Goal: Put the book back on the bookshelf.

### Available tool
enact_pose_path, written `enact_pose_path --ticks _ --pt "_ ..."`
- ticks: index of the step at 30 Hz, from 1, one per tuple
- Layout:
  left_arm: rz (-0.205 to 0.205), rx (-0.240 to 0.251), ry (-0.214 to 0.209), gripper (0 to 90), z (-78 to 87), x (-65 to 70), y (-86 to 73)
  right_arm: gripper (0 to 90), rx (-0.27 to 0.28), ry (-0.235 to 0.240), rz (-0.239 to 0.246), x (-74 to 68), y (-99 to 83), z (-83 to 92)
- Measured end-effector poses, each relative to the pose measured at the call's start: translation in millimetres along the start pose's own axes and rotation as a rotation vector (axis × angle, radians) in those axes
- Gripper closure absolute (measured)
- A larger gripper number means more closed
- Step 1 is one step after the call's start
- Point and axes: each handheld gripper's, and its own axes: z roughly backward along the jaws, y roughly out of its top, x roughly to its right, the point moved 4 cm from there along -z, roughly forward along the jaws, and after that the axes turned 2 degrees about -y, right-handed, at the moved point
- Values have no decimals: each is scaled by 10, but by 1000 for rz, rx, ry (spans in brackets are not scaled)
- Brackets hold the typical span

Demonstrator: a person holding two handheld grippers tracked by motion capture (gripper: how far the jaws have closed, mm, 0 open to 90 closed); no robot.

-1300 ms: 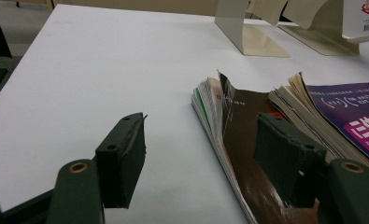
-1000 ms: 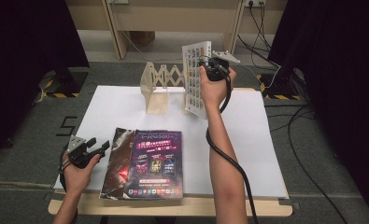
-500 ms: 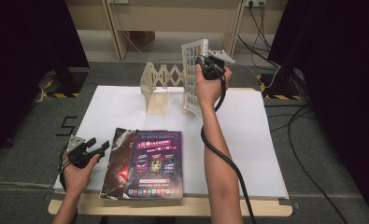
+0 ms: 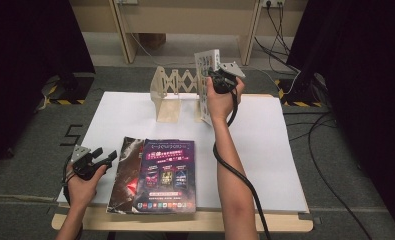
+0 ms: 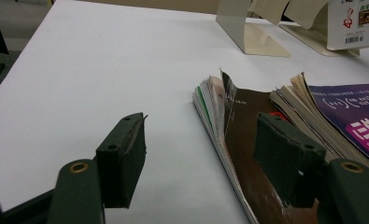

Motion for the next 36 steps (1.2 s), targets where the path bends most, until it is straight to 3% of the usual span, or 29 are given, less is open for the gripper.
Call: enact_pose_path --ticks 5,13,16,22,31,36 --pt "-2 -5 0 339 -8 3 -1 723 13 0 25 -10 -146 104" --pt "-1 -5 2 339 -9 2 -1 739 -10 12 15 49 -340 173" --pt "-5 -5 2 340 -8 6 -1 741 -33 26 -11 74 -295 155" --pt "4 -3 1 339 -4 1 0 743 -18 42 -43 67 -144 134" --pt "5 -5 -4 339 -3 -4 0 742 39 35 -23 -31 60 26" --pt "9 -2 -6 339 -5 -6 0 742 51 17 -21 -33 68 -49"
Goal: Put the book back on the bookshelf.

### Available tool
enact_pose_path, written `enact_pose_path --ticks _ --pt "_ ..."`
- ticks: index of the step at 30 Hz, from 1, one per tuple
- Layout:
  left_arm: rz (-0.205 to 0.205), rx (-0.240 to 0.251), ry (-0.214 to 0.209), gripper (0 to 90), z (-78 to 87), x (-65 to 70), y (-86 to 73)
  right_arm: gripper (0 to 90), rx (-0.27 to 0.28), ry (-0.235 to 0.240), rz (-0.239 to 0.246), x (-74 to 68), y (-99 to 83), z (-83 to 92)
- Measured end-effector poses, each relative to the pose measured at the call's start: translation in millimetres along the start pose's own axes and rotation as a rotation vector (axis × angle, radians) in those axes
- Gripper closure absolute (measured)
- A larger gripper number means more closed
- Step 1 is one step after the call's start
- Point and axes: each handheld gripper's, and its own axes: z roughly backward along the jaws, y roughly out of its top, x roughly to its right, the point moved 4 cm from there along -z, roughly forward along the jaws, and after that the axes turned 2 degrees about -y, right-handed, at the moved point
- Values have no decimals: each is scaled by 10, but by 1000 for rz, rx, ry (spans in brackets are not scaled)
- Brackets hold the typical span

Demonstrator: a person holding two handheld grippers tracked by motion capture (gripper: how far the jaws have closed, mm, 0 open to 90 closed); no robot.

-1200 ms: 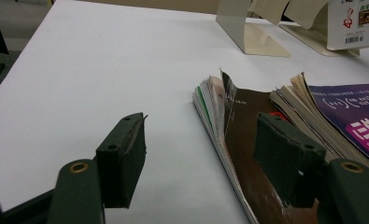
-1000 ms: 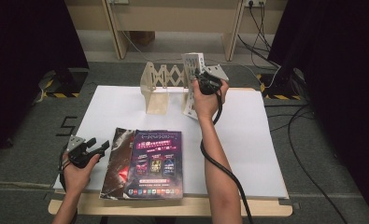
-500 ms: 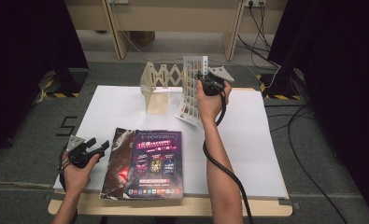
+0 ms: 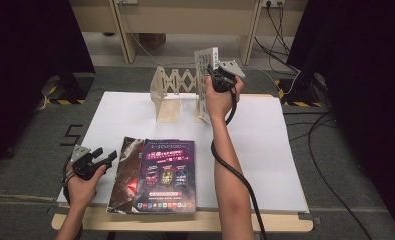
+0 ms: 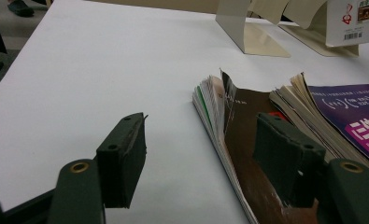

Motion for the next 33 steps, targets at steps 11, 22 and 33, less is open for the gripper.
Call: enact_pose_path --ticks 11,22,33 --pt "-15 -4 5 341 -5 12 -2 738 35 -10 83 3 -189 98" --pt "-27 -9 11 345 -6 24 -3 736 14 1 155 2 -406 288" --pt "-33 -6 13 344 -2 35 -3 727 21 2 172 67 -552 592"
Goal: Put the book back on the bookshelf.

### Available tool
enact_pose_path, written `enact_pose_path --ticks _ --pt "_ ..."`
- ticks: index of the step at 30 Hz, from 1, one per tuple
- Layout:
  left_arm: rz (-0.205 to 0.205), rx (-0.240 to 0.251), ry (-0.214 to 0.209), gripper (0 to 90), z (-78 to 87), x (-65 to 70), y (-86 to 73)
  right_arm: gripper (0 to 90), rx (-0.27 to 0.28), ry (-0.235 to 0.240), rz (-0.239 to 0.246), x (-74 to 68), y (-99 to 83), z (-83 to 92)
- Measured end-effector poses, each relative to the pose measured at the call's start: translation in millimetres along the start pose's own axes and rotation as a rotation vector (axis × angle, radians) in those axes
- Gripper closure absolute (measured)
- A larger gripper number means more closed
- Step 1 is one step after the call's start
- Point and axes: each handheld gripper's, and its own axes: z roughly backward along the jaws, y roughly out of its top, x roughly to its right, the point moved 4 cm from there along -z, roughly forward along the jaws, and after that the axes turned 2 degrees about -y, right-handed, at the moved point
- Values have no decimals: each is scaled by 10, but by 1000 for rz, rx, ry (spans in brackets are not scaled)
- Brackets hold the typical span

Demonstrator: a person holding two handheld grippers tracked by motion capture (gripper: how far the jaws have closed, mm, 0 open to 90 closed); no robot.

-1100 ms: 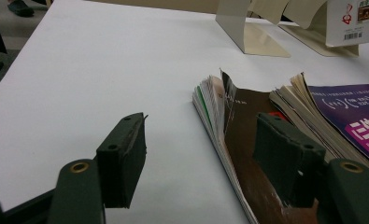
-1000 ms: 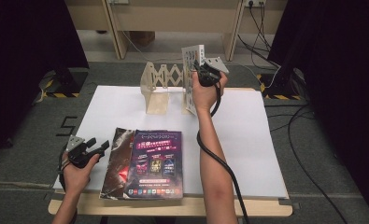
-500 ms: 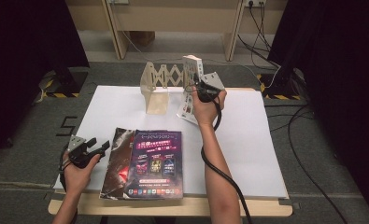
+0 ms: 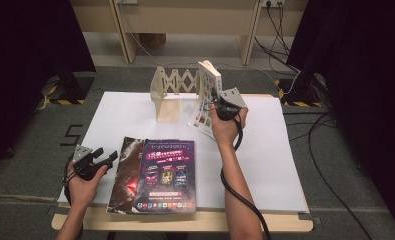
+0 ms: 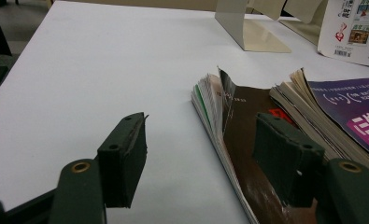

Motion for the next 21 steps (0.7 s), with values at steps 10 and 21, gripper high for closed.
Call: enact_pose_path --ticks 10,21 --pt "-1 0 1 344 4 0 0 718 8 25 -26 116 -64 327" --pt "-5 0 1 344 -3 7 0 673 -72 101 -12 190 73 193"
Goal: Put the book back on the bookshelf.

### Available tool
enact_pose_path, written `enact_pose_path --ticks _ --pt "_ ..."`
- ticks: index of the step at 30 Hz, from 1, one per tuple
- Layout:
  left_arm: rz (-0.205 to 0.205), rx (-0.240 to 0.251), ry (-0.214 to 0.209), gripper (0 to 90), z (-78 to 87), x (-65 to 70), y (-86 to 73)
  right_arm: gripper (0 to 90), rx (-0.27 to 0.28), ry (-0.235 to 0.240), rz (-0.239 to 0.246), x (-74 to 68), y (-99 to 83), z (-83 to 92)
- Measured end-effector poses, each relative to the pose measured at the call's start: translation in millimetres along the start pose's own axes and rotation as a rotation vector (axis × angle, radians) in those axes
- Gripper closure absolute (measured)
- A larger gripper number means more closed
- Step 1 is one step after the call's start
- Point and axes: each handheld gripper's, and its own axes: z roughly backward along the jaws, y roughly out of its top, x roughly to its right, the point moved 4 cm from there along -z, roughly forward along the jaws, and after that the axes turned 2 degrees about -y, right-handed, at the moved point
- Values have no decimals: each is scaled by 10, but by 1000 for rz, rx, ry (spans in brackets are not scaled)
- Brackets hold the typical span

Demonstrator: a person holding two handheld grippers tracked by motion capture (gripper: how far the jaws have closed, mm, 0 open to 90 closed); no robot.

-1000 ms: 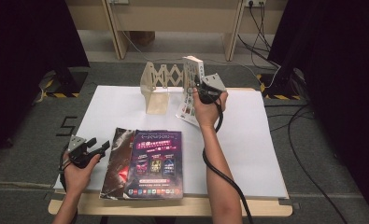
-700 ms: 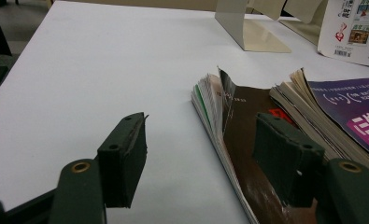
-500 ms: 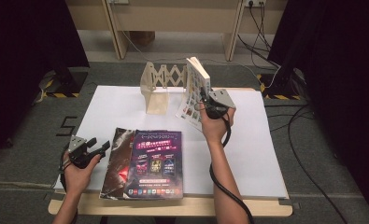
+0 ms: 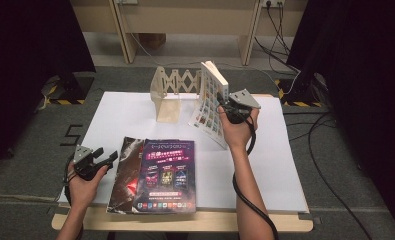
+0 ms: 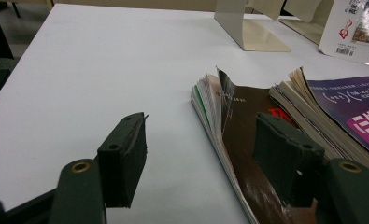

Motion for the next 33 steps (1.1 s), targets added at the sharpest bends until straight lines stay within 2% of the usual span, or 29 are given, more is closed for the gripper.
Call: enact_pose_path --ticks 2,4,8,10,13,22,29,33 --pt "-4 0 0 344 1 2 0 653 -34 11 -1 19 14 -102" --pt "-7 5 -1 344 4 3 -1 651 -45 -14 7 38 25 -184" --pt "-2 -3 -2 344 0 -3 -1 629 -84 -32 20 43 106 -314" --pt "-5 -2 -2 344 2 -2 -1 619 -80 -22 14 10 160 -343" --pt "-1 -2 -3 343 6 -6 -1 621 -60 -40 18 -28 215 -357" --pt "-4 1 -3 343 3 1 -1 628 -38 -53 -2 -42 253 -367" --pt "-10 -2 -1 343 3 3 -1 639 -53 -61 22 -34 279 -389" --pt "-6 -2 -1 343 2 0 -1 643 -59 -63 5 -18 279 -408"
